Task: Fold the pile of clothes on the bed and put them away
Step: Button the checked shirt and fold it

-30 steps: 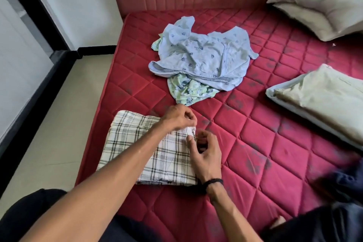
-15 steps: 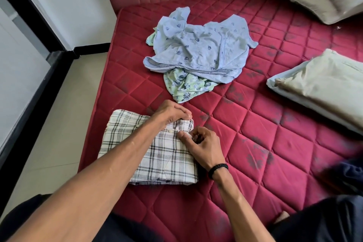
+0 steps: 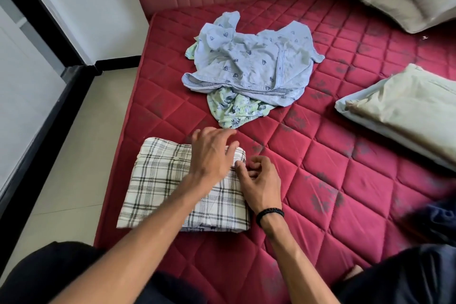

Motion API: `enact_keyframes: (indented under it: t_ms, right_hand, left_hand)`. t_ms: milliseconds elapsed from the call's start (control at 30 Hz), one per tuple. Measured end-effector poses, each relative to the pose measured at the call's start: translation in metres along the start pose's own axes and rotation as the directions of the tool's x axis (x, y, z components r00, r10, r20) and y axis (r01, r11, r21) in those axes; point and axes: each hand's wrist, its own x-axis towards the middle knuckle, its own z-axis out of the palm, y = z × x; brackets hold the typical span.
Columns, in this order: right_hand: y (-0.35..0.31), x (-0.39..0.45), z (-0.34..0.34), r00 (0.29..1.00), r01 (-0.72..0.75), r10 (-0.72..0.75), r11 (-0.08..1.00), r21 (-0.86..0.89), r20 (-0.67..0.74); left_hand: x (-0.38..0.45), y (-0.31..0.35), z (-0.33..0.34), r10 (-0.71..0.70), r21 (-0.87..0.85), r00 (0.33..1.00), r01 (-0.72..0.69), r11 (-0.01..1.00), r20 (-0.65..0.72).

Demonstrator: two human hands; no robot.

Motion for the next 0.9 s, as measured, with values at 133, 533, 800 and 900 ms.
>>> enact_keyframes:
  t_ms: [133,533,800,900]
  right_hand:
    - [-0.004,0.002,-0.006,0.935,-0.307,0.299,0.951,0.019,0.190]
    - [-0.110,-0.052,-0.035,0.723,0.450,-0.481,0.872,0.191,0.496]
    - [-0.116,-0.116,-0.094,0.147,0.974,-0.771,0.002,-0.228,0.619]
    - [-0.079,-0.111,-0.099,0.175,0.955,-0.728,-0.037,-0.293,0.663]
  left_hand:
    - [-0.090,-0.022,0.005,-0.152,0.232,0.986,0.165,0.959,-0.072]
    - [-0.140,-0.006,-0.082,-0.664,-0.866,0.639,0.499,-0.027,0.389]
    - [-0.130,-0.002,-0.128,-0.107,-0.682,0.882,0.272,-0.679,0.458]
    - [-0.117,0.001,-0.100,-0.153,-0.691,0.840,0.309,-0.653,0.521]
